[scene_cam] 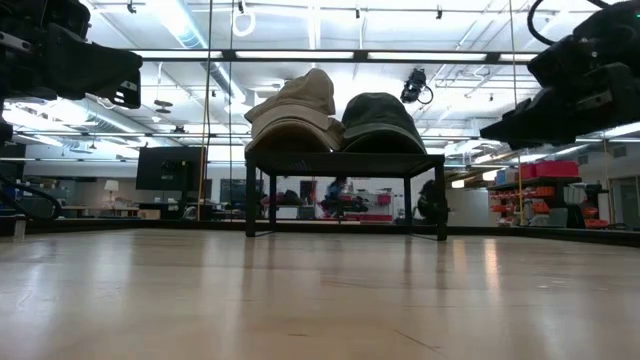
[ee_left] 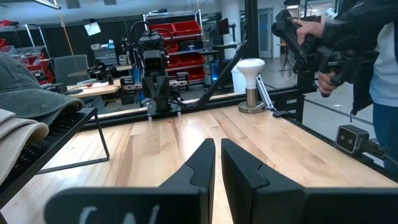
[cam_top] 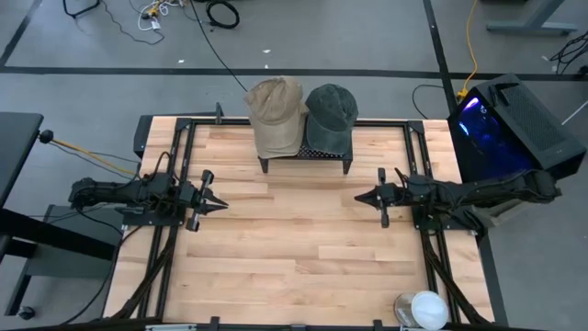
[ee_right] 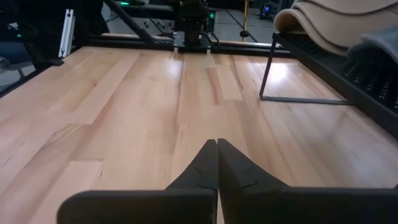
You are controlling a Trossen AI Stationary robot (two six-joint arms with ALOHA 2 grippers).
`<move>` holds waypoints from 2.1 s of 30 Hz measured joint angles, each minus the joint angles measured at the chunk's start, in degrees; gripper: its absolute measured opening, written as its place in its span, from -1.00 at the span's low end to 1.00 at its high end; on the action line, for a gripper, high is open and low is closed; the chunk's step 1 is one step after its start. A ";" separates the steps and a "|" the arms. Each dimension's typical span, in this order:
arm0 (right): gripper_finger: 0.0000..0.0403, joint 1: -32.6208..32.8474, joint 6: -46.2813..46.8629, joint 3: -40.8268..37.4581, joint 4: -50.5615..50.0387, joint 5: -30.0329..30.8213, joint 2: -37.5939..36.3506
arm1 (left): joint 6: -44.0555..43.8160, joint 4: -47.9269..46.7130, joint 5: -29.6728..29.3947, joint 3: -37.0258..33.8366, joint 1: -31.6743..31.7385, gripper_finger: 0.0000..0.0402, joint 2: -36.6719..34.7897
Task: Pick & Place hat
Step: Return to Home Position
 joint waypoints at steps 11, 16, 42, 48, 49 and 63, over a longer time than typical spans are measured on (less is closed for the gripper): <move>-1.00 0.00 -1.20 -1.08 -4.15 0.02 -4.41 | -0.01 -0.01 0.01 0.01 0.00 -0.83 0.00; -1.00 0.00 -1.38 -1.10 -7.47 0.03 -6.84 | -0.01 -0.01 0.01 0.01 0.01 -0.83 -0.02; -1.00 0.00 -1.22 -1.10 -17.68 3.04 -21.78 | -0.01 0.00 0.00 0.02 0.00 -0.83 -0.01; -1.00 -0.01 -1.21 -1.10 -17.68 2.89 -23.84 | 0.00 0.00 0.00 0.02 0.02 -0.83 0.00; -1.00 -0.02 -1.20 -1.10 -17.68 2.88 -24.19 | -0.01 0.00 0.00 0.02 0.01 -0.83 0.00; -1.00 -0.02 -1.22 -1.10 -17.70 2.62 -29.08 | -0.01 0.00 0.00 0.02 0.01 -0.83 0.00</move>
